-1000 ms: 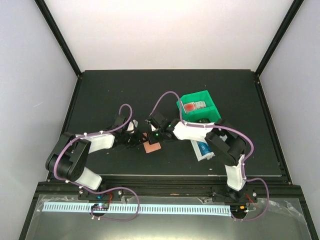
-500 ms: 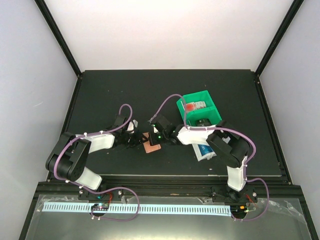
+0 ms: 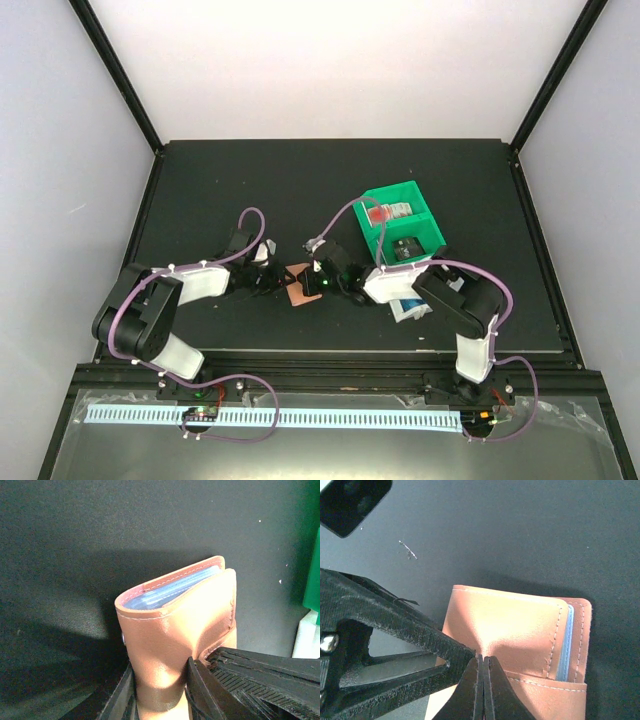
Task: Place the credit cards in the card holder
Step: Close the card holder at the center of the board.
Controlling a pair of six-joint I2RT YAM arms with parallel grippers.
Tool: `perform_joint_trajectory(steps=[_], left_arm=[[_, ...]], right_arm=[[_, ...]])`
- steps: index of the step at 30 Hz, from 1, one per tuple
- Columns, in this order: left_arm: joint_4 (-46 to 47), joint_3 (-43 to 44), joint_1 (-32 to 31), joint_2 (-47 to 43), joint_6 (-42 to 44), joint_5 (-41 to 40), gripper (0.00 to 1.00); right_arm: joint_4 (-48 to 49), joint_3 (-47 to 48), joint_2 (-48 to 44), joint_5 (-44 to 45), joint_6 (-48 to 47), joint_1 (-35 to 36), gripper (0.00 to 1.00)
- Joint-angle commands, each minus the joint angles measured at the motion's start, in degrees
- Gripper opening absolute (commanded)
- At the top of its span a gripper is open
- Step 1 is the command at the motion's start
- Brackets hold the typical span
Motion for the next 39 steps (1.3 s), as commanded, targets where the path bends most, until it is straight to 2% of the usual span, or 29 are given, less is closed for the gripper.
perform_joint_trajectory(steps=[1, 11, 14, 17, 21, 27, 35, 39], left_arm=[[-3.6, -1.2, -0.5, 5.3, 1.0, -4.9, 0.29], [-3.9, -0.5, -0.5, 6.1, 0.9, -4.7, 0.29], [-4.3, -0.1, -0.5, 5.4, 1.5, -4.6, 0.30], [-6.0, 0.8, -0.4, 4.0, 2.4, -5.3, 0.33], [-9.6, 2.7, 0.3, 0.3, 3.9, -6.8, 0.39], [-15.7, 5.1, 1.2, -9.5, 5.8, -10.6, 0.56], [-24.8, 6.9, 1.6, -29.7, 8.1, -14.8, 0.84], [-31.2, 10.7, 1.7, -40.3, 11.0, -18.2, 0.97]], right_arm=[[-15.3, -8.6, 8.9, 1.9, -1.0, 4.0, 0.01], [-8.9, -12.3, 9.7, 7.1, -0.2, 5.2, 0.01], [-9.2, -12.1, 5.4, 7.5, -0.1, 5.2, 0.01], [-13.9, -8.0, -1.0, 10.3, -0.1, 4.8, 0.01], [-22.0, 0.8, -5.3, 13.4, -0.5, 3.4, 0.10], [-30.6, 9.0, -11.5, 19.2, 0.3, 2.8, 0.36], [-40.0, 9.1, -26.1, 27.1, 1.5, 2.3, 0.65], [-43.9, 7.4, -36.9, 33.0, -2.8, 2.3, 0.73]])
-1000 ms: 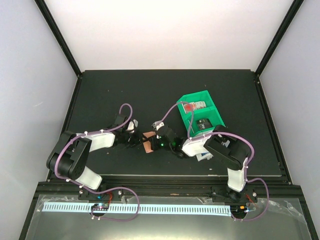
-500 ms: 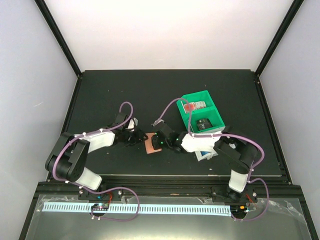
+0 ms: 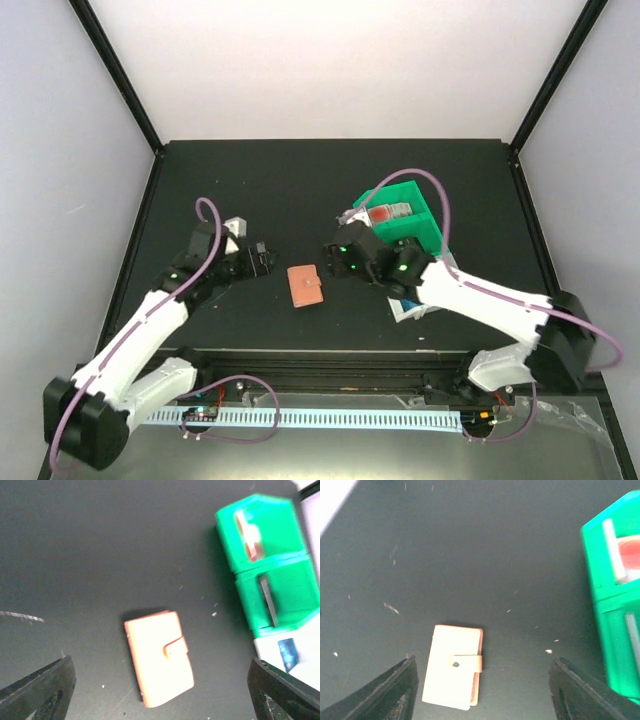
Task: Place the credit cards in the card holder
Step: Close the card holder at the center of the board, then reset both arms
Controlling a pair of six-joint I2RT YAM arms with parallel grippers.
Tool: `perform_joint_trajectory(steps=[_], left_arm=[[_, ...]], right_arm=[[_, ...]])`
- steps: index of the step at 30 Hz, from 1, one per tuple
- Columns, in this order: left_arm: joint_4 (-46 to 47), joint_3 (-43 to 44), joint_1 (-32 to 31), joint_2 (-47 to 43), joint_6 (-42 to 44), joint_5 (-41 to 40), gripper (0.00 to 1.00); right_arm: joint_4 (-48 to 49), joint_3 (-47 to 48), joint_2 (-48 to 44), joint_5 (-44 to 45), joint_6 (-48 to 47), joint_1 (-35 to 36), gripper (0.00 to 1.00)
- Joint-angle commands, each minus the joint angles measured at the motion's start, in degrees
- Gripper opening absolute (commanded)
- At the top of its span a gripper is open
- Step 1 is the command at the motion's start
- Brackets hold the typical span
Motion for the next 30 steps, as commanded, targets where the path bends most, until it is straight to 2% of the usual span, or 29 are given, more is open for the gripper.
perform_joint_trajectory(steps=[1, 7, 14, 22, 30], left_arm=[[-8.7, 6.1, 0.6, -10.7, 4.7, -5.7, 0.99], [-14.3, 11.9, 0.6, -22.7, 9.7, -12.8, 0.99], [-18.2, 16.6, 0.6, -31.4, 14.6, -20.3, 0.99], [-19.4, 16.9, 0.6, -36.4, 17.9, -24.3, 0.99], [-20.1, 16.9, 0.6, -36.5, 17.9, -24.8, 0.99]], right_arm=[[-8.0, -0.9, -11.8, 10.5, -4.4, -0.3, 0.75], [-16.7, -0.3, -26.7, 21.8, -6.5, -0.4, 0.88], [-20.0, -1.9, -40.8, 28.2, -8.3, -0.4, 0.96], [-26.0, -0.6, -46.8, 34.3, -5.5, -0.4, 1.00], [-26.0, -2.3, -49.9, 34.8, -3.5, -0.4, 1.00]])
